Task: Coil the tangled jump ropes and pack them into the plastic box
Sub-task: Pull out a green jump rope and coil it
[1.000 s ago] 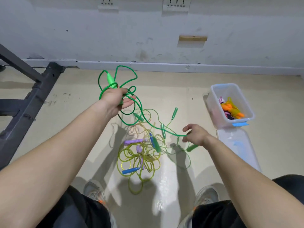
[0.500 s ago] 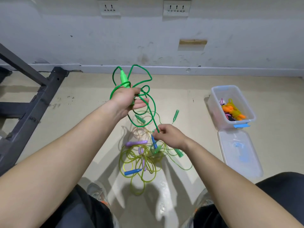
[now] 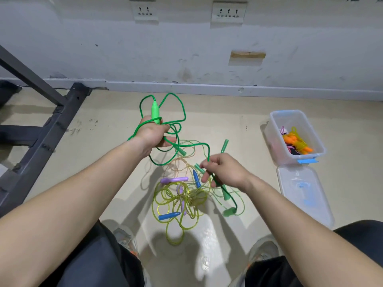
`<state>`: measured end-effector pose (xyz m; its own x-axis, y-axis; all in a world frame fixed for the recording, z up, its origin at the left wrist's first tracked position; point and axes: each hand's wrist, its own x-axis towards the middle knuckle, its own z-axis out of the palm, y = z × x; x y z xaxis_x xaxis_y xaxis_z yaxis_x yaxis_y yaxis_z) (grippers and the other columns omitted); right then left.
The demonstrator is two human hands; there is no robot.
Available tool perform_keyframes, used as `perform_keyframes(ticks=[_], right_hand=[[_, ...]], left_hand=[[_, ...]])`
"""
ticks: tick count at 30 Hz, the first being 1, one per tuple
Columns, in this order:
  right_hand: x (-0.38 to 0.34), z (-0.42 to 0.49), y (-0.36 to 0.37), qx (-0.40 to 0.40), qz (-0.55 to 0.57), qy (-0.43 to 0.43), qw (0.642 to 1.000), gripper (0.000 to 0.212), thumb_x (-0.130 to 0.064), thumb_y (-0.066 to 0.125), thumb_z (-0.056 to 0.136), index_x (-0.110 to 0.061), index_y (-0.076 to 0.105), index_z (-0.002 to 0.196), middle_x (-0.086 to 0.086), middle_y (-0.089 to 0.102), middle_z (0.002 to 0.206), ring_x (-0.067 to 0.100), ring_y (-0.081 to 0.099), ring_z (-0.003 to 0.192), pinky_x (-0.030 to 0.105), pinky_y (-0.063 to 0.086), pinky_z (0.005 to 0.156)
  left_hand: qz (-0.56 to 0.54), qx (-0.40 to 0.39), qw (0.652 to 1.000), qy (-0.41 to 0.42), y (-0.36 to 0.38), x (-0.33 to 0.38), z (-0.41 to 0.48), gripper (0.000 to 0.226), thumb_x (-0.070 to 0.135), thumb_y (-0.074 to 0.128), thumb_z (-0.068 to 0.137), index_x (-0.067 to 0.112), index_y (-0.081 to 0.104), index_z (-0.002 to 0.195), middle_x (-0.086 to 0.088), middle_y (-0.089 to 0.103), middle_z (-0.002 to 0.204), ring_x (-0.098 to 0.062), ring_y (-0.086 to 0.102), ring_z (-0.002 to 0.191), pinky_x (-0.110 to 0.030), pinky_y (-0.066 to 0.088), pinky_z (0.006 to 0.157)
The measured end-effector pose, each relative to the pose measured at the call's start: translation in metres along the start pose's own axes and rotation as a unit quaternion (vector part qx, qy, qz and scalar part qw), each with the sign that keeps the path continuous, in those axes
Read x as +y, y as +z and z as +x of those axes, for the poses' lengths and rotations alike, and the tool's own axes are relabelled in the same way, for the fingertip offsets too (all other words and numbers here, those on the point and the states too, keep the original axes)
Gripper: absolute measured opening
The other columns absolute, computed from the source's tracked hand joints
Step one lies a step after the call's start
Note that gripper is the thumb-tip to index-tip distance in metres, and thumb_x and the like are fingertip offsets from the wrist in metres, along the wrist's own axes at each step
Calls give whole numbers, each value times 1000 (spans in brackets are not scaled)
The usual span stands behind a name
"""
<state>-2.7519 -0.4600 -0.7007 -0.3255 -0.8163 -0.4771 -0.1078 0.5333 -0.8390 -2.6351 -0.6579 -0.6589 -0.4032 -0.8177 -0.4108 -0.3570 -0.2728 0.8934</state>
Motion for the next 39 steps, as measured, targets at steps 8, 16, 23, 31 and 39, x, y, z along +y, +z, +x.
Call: perform_keyframes(ticks=[8, 16, 23, 31, 39], right_hand=[[-78, -32, -31, 48, 147, -24, 988, 16, -19, 56, 102, -10, 68, 100, 5, 69, 77, 10, 53, 47, 23, 51, 47], [-75, -16, -35, 79, 489, 79, 865, 26, -15, 40, 108, -13, 54, 87, -1, 59, 55, 8, 62, 45, 26, 57, 48], [-70, 9, -25, 120, 553, 87, 820, 27, -15, 41, 106, -12, 54, 83, -1, 50, 56, 7, 42, 37, 20, 46, 39], [-30, 25, -53, 240, 439, 145, 853, 28, 2, 27, 94, -14, 47, 83, -6, 32, 45, 7, 17, 34, 13, 14, 36], [-8, 19, -66, 249, 376, 153, 879, 23, -3, 35, 98, -15, 52, 89, 1, 46, 65, 11, 34, 43, 15, 30, 39]], left_hand=[[64, -157, 978, -123, 25, -54, -17, 15, 3, 67, 93, 11, 58, 102, -9, 63, 83, -16, 65, 54, -26, 56, 48], [-54, -322, 943, -55, 52, -65, -51, 15, -3, 65, 91, 8, 68, 100, -11, 71, 95, -32, 69, 97, -41, 52, 90], [219, -327, 919, 9, 60, -81, -40, 29, 15, 70, 94, 17, 55, 119, -21, 66, 96, -32, 64, 65, -38, 55, 57], [540, -304, 766, -169, 17, -77, -9, 43, 42, 70, 92, 2, 54, 101, -10, 73, 76, -14, 54, 49, -19, 40, 42], [694, -301, 644, -114, 6, -64, -16, 54, 59, 65, 90, 5, 56, 88, -12, 78, 88, -15, 45, 43, -20, 36, 45]])
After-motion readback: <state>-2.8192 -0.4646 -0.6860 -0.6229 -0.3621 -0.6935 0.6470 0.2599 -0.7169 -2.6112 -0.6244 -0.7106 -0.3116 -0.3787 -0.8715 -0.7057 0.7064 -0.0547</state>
